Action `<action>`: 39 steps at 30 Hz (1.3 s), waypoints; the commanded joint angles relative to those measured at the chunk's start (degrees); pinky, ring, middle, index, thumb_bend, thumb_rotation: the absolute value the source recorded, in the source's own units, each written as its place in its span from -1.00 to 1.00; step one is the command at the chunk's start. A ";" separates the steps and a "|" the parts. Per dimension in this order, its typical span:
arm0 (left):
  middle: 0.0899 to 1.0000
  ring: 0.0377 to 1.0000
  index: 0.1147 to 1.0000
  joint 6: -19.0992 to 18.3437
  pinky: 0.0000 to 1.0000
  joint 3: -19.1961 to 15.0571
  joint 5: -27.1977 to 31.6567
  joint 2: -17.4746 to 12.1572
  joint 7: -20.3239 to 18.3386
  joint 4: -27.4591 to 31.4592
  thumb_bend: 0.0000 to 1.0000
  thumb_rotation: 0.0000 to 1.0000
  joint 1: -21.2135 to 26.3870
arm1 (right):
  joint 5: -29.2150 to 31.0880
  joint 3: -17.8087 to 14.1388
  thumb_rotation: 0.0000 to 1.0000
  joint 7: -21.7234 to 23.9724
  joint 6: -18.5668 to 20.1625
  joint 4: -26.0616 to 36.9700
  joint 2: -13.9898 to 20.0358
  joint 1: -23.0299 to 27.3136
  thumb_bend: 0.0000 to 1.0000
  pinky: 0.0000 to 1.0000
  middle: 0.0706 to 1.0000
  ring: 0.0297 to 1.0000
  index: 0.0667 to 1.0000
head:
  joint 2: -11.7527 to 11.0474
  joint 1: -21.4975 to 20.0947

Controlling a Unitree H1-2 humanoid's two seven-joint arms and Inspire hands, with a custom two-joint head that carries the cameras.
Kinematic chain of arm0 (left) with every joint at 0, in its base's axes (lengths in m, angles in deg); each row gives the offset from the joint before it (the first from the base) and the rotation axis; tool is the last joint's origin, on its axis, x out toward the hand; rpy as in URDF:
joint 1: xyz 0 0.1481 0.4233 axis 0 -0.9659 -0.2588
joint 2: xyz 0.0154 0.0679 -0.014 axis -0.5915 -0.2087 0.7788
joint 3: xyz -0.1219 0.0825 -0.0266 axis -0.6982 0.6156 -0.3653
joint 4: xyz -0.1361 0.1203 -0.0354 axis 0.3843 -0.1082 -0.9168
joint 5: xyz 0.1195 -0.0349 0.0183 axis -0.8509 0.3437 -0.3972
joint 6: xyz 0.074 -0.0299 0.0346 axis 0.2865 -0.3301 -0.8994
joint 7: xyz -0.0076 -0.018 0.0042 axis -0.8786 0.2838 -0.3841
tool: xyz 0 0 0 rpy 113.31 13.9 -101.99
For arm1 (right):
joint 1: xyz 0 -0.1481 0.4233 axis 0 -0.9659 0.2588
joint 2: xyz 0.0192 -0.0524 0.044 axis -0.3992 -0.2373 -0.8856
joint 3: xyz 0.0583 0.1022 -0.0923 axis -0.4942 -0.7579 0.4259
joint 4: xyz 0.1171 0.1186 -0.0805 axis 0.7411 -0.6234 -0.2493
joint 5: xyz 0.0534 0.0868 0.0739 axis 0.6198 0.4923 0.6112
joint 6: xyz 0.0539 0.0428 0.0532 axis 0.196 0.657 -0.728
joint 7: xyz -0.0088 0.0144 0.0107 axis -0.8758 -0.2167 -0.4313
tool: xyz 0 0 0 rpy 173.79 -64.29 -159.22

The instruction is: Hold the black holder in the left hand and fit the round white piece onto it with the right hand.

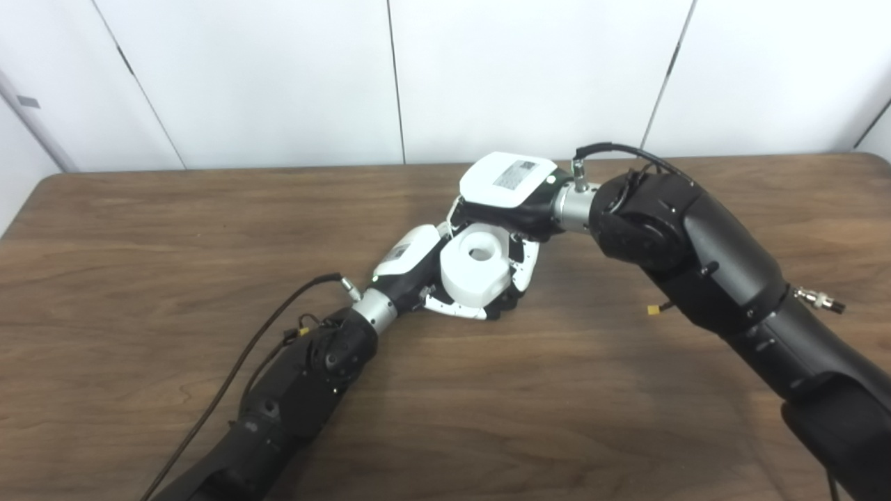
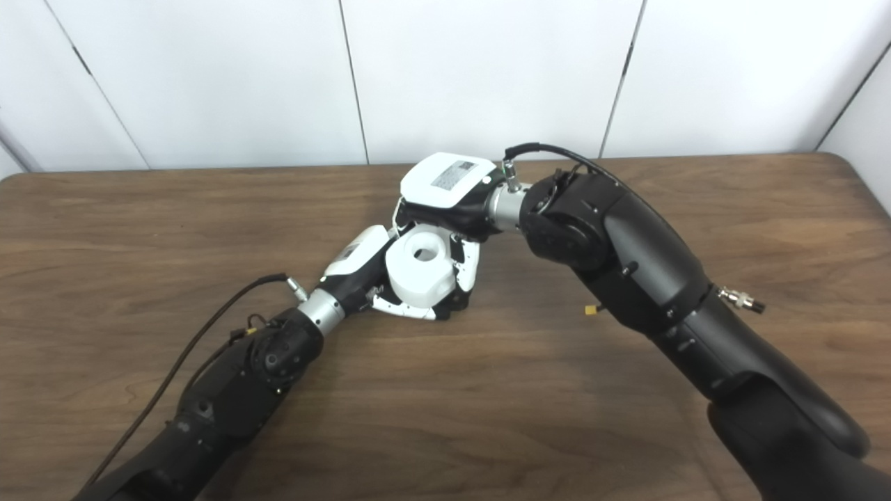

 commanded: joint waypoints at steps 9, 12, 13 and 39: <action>0.95 1.00 -0.17 -2.10 0.82 4.37 -1.01 2.96 -7.74 -2.37 0.05 -0.88 -3.73 | -2.22 -0.38 -0.61 3.33 2.17 2.90 -1.43 2.36 0.71 0.13 0.47 0.40 0.54 | 0.28 -0.20; 0.95 1.00 -0.17 -1.94 0.81 4.33 -0.75 2.87 -7.84 -2.34 0.05 -0.88 -3.80 | -2.71 -0.44 -0.63 3.64 2.64 3.07 -1.46 2.18 0.70 0.14 0.48 0.41 0.55 | 0.26 -0.31; 0.95 1.00 -0.17 -1.91 0.83 4.35 -0.74 2.83 -7.88 -2.37 0.05 -0.88 -3.81 | -2.88 -0.46 -0.65 3.66 2.74 3.05 -1.48 2.09 0.70 0.14 0.47 0.41 0.55 | 0.27 -0.33; 0.94 1.00 -0.17 -0.98 0.94 4.32 -0.34 2.38 -7.83 -3.20 0.05 -0.88 -3.98 | -7.13 -2.46 -0.58 3.95 7.43 4.22 -2.49 2.36 0.87 0.19 0.85 0.52 1.00 | -0.05 -1.01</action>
